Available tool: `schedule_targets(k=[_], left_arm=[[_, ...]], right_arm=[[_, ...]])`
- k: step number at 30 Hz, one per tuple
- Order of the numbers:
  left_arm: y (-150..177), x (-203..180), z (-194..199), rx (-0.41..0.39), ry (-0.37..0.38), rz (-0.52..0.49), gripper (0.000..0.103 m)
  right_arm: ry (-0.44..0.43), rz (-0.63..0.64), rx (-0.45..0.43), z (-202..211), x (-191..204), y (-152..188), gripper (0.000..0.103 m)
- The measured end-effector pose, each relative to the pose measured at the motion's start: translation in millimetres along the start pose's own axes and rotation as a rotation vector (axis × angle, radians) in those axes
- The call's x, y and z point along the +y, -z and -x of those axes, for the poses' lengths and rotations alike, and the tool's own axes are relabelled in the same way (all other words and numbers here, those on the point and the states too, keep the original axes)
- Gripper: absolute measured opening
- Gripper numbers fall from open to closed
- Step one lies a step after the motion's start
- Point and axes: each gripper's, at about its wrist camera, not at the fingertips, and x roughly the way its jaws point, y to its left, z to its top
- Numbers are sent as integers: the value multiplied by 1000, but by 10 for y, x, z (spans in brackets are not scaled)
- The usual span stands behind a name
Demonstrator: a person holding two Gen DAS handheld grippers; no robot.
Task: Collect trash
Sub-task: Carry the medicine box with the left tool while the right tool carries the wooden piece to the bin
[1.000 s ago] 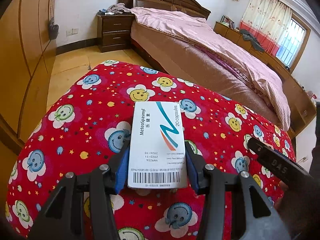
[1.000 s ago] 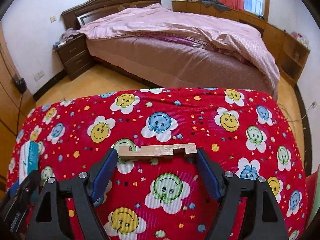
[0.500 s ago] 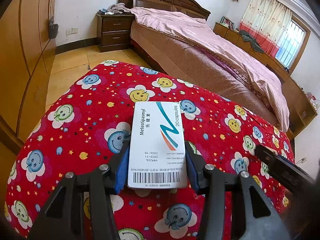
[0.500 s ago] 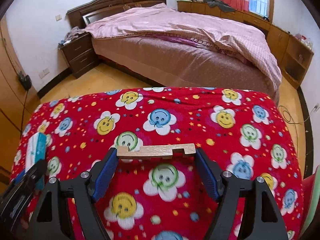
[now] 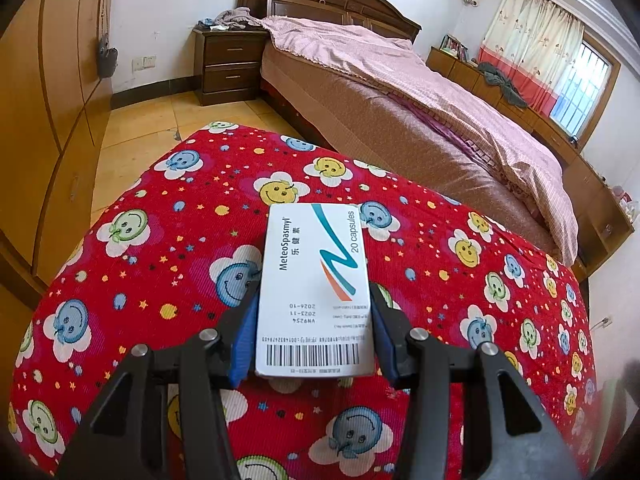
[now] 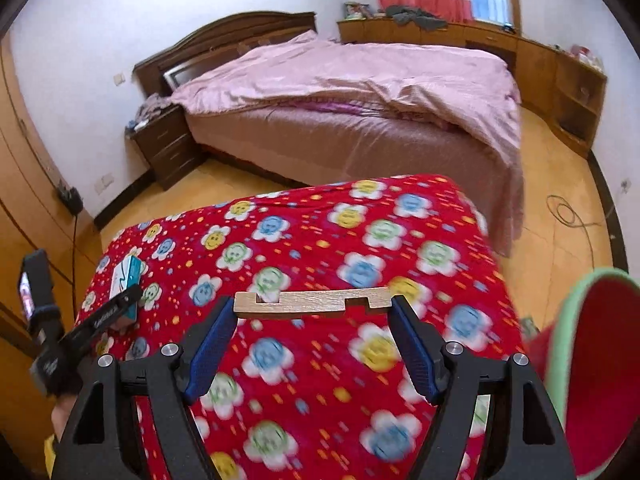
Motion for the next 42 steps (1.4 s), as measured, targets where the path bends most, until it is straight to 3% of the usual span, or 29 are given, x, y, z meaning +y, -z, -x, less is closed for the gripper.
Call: schedule_targets(k=[6,11,18,27,36,42], left_arm=[[10,-94,129,-47,-4,-37,51],[12,-223,331,-64,61,-61,51],[73,-494,651,-105,99,-155,51],[282,-1142,1123,-79,210,-325,51],[859,-1969,1517,28,405,-477,51],[1266,-2449,1687,74,481,-556,51]], right_arm=[[46,-81,-39,440,-417,219,78],[100,-155,-79,779,-800,424,78],[167,-298,-120,1196,-1410,706,78],[219,-449,-130,1439,-2084,1059,78],[206,-511,-123,1466,-2474,1278,78],[179,-535,-129,1466,-2646,1332,78]])
